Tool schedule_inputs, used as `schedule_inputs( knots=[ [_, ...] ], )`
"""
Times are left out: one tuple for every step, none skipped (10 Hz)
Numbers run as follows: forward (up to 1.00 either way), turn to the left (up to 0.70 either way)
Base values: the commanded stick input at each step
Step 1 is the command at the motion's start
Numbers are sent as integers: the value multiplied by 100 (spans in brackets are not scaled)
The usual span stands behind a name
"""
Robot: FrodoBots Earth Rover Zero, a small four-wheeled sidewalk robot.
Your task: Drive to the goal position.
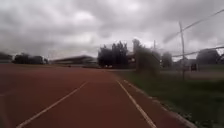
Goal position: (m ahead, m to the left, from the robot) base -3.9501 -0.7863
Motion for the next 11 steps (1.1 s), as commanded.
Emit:
schedule_inputs(
  knots=[
    [70,0],
    [70,0],
    [70,0],
    [70,0],
    [70,0],
    [65,0],
    [44,0],
    [22,0],
    [1,0],
    [0,41],
    [0,70]
  ],
)
